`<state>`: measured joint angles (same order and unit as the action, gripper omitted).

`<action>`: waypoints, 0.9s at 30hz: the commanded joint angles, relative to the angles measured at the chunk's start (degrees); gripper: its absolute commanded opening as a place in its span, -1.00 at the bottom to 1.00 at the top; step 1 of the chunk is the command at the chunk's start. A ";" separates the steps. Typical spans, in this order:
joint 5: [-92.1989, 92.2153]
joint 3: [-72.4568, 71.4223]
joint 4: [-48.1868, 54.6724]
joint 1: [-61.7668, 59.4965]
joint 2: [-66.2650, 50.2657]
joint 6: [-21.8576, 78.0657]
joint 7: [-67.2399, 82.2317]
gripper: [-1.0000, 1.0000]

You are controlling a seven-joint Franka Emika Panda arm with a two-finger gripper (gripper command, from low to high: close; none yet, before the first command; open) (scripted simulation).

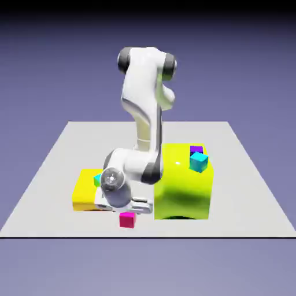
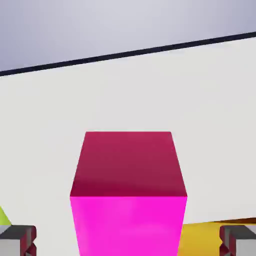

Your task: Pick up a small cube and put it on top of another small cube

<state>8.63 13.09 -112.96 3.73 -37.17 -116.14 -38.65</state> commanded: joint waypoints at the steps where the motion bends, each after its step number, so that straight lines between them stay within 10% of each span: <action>1: 0.00 0.00 0.00 0.00 0.00 0.00 0.00 -1.00; 17: 21.10 0.50 4.44 15.27 26.34 26.31 -4.41 -1.00; 27: -0.15 -20.25 4.03 11.91 34.47 35.22 1.45 -1.00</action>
<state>8.58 -7.14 -108.93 16.24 -2.70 -80.91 -37.22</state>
